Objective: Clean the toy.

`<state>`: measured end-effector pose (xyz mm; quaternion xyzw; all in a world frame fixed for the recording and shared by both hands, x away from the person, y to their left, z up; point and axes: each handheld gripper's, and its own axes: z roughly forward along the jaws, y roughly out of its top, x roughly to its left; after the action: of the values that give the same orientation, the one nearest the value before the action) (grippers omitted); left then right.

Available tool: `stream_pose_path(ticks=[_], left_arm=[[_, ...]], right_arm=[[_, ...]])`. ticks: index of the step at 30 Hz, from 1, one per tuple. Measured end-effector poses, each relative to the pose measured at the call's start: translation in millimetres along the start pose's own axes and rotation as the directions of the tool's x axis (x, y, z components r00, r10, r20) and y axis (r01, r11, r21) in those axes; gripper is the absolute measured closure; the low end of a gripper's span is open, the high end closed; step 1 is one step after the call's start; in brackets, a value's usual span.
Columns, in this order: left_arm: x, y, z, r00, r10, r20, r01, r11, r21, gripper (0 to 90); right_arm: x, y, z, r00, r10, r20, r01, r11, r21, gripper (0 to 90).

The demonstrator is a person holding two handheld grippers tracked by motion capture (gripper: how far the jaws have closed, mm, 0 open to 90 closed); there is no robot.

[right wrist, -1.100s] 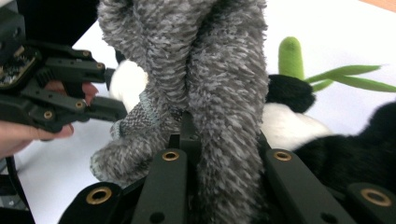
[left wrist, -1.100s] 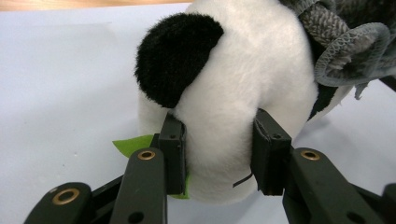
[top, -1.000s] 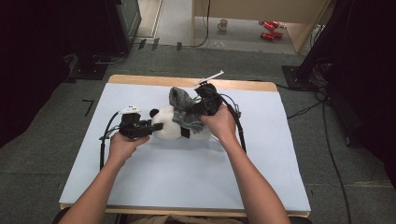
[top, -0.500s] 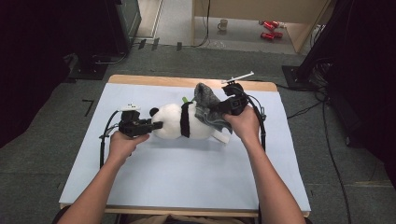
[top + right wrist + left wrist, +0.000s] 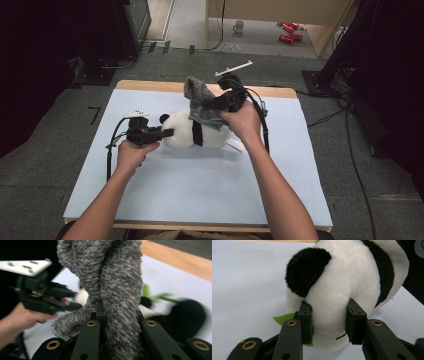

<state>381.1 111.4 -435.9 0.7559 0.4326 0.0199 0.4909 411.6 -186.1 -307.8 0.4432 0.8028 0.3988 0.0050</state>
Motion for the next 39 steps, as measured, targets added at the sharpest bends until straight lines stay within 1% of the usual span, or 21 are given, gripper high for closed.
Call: stream_pose_path(ticks=[2, 3, 5, 8, 11, 12, 14, 15, 16, 17, 21, 23, 26, 27, 28, 29, 30, 31, 34, 37, 39], left_arm=[[-0.2, 0.3, -0.1, 1.0, -0.006, -0.001, 0.006, 1.0, -0.001, 63.8], [-0.4, 0.5, -0.2, 1.0, -0.007, -0.003, 0.007, 1.0, -0.001, 63.8], [-1.0, 0.5, -0.5, 1.0, -0.004, -0.003, 0.004, 1.0, -0.003, 63.8], [-1.9, 0.8, -0.6, 1.0, 0.002, -0.005, -0.002, 1.0, -0.007, 63.8], [-4.3, 1.6, -0.7, 0.9999, 0.011, -0.013, -0.011, 0.9999, -0.009, 63.8], [-4.2, 1.5, -0.6, 0.9997, 0.013, -0.02, -0.013, 0.9999, -0.002, 63.8], [-2.5, 1.1, -0.5, 0.9998, 0.004, -0.017, -0.004, 1.0, 0.0, 63.8], [-2.5, 1.1, -0.3, 0.9998, 0.004, -0.019, -0.004, 1.0, 0.001, 63.8], [-2.9, 1.2, 0.0, 0.9998, 0.004, -0.021, -0.004, 1.0, 0.001, 63.8], [-3.2, 1.2, 0.2, 0.9997, 0.006, -0.022, -0.006, 1.0, 0.001, 63.8], [-2.6, 1.1, 0.0, 0.9997, 0.012, -0.022, -0.012, 0.9999, 0.009, 63.7], [-2.5, 1.1, 0.0, 0.9997, 0.009, -0.021, -0.008, 0.9999, 0.01, 63.8], [-2.1, 0.9, -0.2, 0.9997, 0.001, -0.024, -0.001, 1.0, 0.009, 63.7], [-2.0, 0.9, -0.3, 0.9997, 0.002, -0.023, -0.001, 1.0, 0.009, 63.7], [-1.8, 0.9, -0.3, 0.9998, 0.002, -0.019, -0.002, 1.0, 0.007, 63.7], [-1.9, 1.1, -0.2, 0.9998, 0.009, -0.018, -0.008, 0.9999, 0.008, 63.7], [-2.5, 1.4, 0.1, 0.9998, 0.012, -0.017, -0.012, 0.9999, 0.007, 63.7], [-2.6, 1.6, 0.2, 0.9998, 0.014, -0.017, -0.014, 0.9999, 0.007, 63.8], [-2.3, 1.9, 0.0, 0.9998, 0.009, -0.016, -0.009, 0.9999, 0.01, 63.8], [-1.5, 1.9, 0.0, 0.9999, 0.006, -0.014, -0.006, 0.9999, 0.01, 63.8], [-1.1, 1.9, 0.0, 0.9999, 0.006, -0.011, -0.006, 0.9999, 0.011, 63.8]], right_arm=[[8.2, 6.0, 13.9, 0.9991, 0.0, -0.042, 0.001, 1.0, 0.009, 77.6], [12.0, 8.3, 21.6, 0.9978, 0.011, -0.065, -0.01, 1.0, 0.019, 77.7], [19.2, 11.1, 39.1, 0.995, 0.019, -0.098, -0.016, 0.999, 0.03, 77.7], [25.4, 11.7, 60.2, 0.9941, 0.025, -0.106, -0.019, 0.998, 0.059, 77.7], [27.4, 9.0, 79.9, 0.9941, 0.031, -0.104, -0.021, 0.995, 0.093, 77.7], [27.8, 7.6, 84.6, 0.9945, 0.034, -0.099, -0.024, 0.994, 0.103, 77.6], [26.8, 5.9, 88.4, 0.9942, 0.044, -0.098, -0.034, 0.995, 0.098, 77.6], [26.2, 5.5, 89.3, 0.9948, 0.038, -0.094, -0.03, 0.995, 0.095, 77.6], [26.3, 5.0, 89.6, 0.9969, 0.023, -0.076, -0.016, 0.995, 0.1, 77.6], [26.0, 4.6, 89.2, 0.9976, 0.018, -0.066, -0.011, 0.994, 0.106, 77.6], [23.4, 1.8, 84.7, 0.9994, 0.0, -0.033, 0.004, 0.993, 0.116, 77.6], [22.8, 0.0, 81.0, 0.9998, -0.019, -0.01, 0.02, 0.993, 0.118, 77.5], [15.8, -3.5, 71.1, 0.9995, -0.022, 0.022, 0.019, 0.992, 0.127, 77.4], [10.4, -5.9, 65.4, 0.9986, -0.023, 0.047, 0.016, 0.991, 0.134, 77.5], [6.6, -7.6, 61.8, 0.9976, -0.018, 0.067, 0.008, 0.99, 0.14, 77.5], [0.2, -10.2, 56.8, 0.9978, 0.0, 0.066, -0.009, 0.99, 0.138, 77.5], [-6.3, -13.0, 51.8, 0.9984, 0.03, 0.049, -0.036, 0.992, 0.124, 77.5], [-11.8, -15.8, 45.9, 0.998, 0.049, 0.039, -0.054, 0.992, 0.113, 77.5], [-20.3, -19.6, 32.7, 0.9972, 0.063, 0.041, -0.067, 0.993, 0.093, 77.5], [-28.1, -21.9, 20.8, 0.9955, 0.075, 0.058, -0.079, 0.994, 0.078, 77.5], [-35.9, -24.6, 12.6, 0.9932, 0.093, 0.07, -0.098, 0.993, 0.069, 77.5]])
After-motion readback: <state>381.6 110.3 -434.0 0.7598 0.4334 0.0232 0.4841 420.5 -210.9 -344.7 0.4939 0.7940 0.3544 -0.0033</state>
